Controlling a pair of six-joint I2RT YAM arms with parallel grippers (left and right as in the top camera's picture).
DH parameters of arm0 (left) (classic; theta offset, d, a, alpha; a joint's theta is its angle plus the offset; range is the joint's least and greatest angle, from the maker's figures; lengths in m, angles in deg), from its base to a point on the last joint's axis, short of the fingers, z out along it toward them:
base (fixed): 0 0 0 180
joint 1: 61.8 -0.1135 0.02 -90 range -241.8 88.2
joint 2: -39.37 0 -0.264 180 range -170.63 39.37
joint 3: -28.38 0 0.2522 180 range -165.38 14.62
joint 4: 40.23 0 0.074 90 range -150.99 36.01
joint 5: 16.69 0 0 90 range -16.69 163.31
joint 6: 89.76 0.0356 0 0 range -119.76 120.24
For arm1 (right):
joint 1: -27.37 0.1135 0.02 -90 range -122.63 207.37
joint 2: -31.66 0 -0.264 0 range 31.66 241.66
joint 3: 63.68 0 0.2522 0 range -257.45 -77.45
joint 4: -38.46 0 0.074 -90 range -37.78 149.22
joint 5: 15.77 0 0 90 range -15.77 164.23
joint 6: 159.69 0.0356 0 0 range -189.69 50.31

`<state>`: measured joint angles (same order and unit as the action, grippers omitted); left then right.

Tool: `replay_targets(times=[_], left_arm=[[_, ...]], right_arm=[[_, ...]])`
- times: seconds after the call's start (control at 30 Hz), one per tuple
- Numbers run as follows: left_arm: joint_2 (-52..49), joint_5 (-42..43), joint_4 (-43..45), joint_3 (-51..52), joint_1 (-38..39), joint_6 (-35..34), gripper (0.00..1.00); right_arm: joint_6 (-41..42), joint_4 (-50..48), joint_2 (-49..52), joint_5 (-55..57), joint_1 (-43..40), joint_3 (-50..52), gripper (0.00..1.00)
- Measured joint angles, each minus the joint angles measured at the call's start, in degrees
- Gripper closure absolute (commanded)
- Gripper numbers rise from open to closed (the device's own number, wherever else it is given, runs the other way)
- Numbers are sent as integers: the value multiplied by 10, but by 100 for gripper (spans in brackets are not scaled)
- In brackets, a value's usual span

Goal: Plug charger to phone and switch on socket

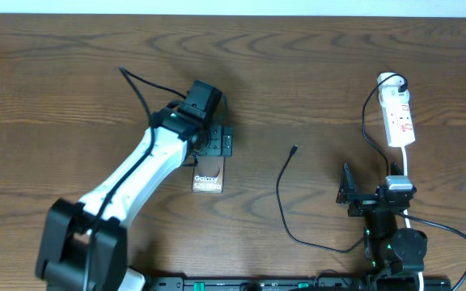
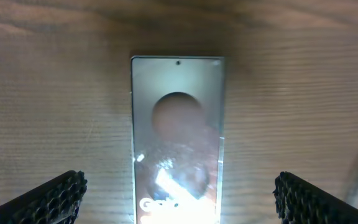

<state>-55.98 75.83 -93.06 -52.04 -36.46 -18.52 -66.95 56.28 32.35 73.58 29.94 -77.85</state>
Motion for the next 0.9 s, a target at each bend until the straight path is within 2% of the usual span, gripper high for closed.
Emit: replay_targets(times=[0.3, 0.9], left_arm=[[-92, -12, 8, 0, 0, 1, 2], [-97, -10, 39, 16, 0, -17, 2]], right_arm=[[0, 0, 0, 0, 0, 0, 1], [0, 0, 0, 0, 0, 0, 1]])
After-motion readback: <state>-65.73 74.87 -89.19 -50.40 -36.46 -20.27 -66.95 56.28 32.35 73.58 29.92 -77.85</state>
